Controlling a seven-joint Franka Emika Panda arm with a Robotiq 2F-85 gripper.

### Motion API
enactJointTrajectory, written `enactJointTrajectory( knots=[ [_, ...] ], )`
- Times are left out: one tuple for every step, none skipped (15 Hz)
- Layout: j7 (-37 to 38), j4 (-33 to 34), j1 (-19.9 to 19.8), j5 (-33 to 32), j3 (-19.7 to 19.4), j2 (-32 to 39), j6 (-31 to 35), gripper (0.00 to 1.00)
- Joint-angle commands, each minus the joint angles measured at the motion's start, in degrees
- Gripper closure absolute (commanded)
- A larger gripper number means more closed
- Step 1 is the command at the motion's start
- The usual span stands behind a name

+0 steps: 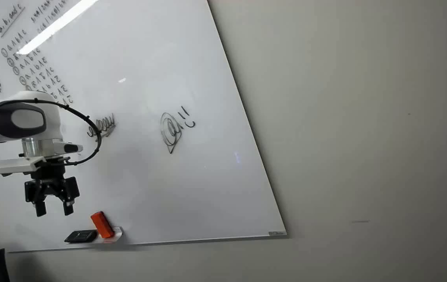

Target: Use the duster to erase the right part of the white board

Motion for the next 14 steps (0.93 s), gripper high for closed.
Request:
enactJointTrajectory(
  knots=[
    [-0.15,0.09,-1.02,0.16,0.94,0.01,-0.15,0.00],
    [-0.15,0.09,-1.02,0.16,0.94,0.01,-0.15,0.00],
    [-0.15,0.09,-1.02,0.16,0.94,0.01,-0.15,0.00],
    [-0.15,0.09,-1.02,0.16,0.94,0.01,-0.14,0.00],
    [-0.15,0.09,-1.02,0.16,0.94,0.01,-0.14,0.00],
    [-0.15,0.09,-1.02,0.16,0.94,0.01,-0.14,0.00],
    [-0.15,0.09,-1.02,0.16,0.94,0.01,-0.14,0.00],
    [-0.15,0.09,-1.02,0.16,0.94,0.01,-0.14,0.00],
    [-0.15,0.09,-1.02,0.16,0.94,0.01,-0.14,0.00],
    [-0.15,0.09,-1.02,0.16,0.94,0.01,-0.14,0.00],
    [-0.15,0.09,-1.02,0.16,0.94,0.01,-0.14,0.00],
    [0.29,-0.07,-0.82,0.07,1.33,-0.30,0.29,0.00],
    [1.38,-1.02,-0.34,-1.03,2.46,-1.32,2.55,0.00],
    [2.07,-1.53,0.10,-1.70,3.39,-2.00,3.74,0.00]
  ],
)
